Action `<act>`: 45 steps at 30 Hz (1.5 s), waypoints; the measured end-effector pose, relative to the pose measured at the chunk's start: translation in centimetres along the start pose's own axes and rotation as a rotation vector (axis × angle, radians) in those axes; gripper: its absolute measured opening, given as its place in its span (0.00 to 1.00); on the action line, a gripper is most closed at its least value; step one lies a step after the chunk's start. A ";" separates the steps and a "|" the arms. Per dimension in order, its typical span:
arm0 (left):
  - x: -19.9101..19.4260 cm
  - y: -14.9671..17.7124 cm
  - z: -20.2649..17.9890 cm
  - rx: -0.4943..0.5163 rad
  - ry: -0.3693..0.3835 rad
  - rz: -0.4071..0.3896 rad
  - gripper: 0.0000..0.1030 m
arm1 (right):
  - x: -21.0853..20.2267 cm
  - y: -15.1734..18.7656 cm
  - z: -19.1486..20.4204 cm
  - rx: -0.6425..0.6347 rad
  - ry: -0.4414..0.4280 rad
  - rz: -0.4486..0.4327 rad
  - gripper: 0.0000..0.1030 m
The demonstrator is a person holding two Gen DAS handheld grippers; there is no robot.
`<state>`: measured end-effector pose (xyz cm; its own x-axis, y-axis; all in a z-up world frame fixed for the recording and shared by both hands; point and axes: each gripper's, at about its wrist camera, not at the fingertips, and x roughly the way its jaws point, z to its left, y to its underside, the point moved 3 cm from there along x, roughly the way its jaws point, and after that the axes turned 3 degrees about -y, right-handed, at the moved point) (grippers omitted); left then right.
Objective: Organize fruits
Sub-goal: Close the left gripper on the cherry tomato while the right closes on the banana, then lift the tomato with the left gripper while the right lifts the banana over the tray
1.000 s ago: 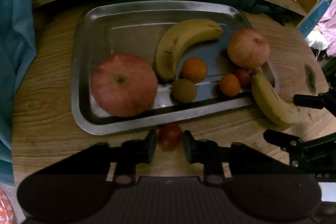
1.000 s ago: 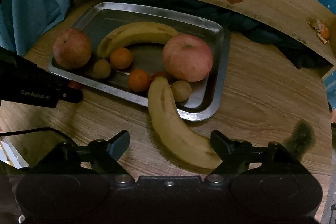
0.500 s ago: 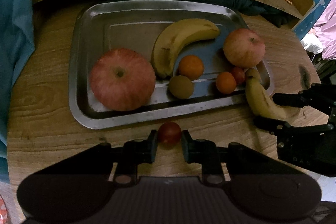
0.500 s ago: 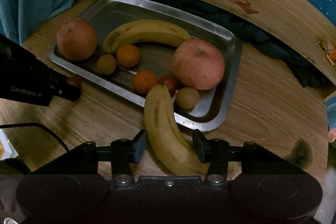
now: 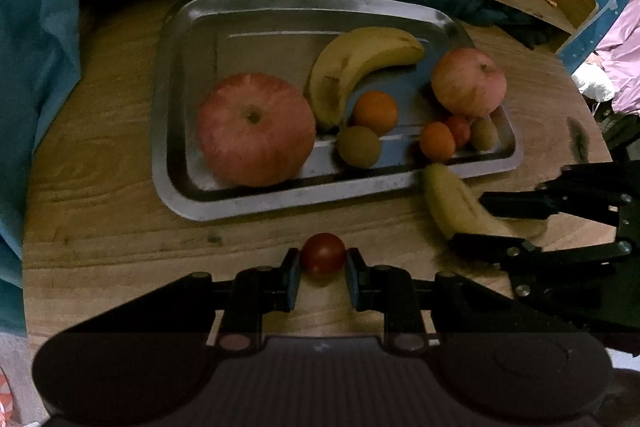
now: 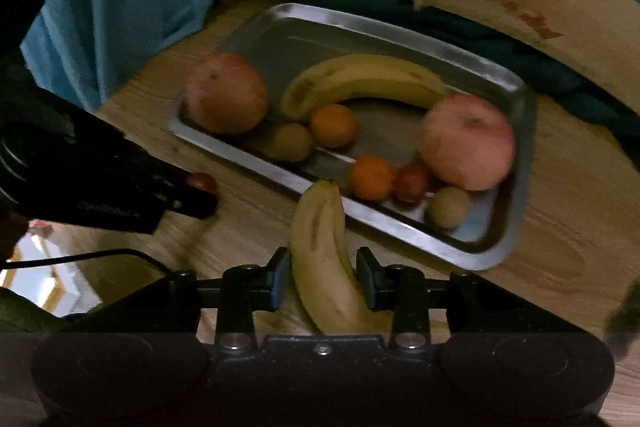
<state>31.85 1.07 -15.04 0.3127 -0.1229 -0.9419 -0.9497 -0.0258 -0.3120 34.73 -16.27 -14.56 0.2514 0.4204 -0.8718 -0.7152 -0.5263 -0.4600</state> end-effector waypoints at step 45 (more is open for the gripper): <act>-0.4 0.0 0.0 0.004 0.026 -0.023 0.25 | 0.2 0.3 1.2 -0.058 -0.061 -0.010 0.36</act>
<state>31.69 1.15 -14.65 0.3341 -0.1484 -0.9308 -0.9421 -0.0246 -0.3343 33.78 -15.52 -14.67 0.2168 0.4689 -0.8563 -0.6737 -0.5629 -0.4788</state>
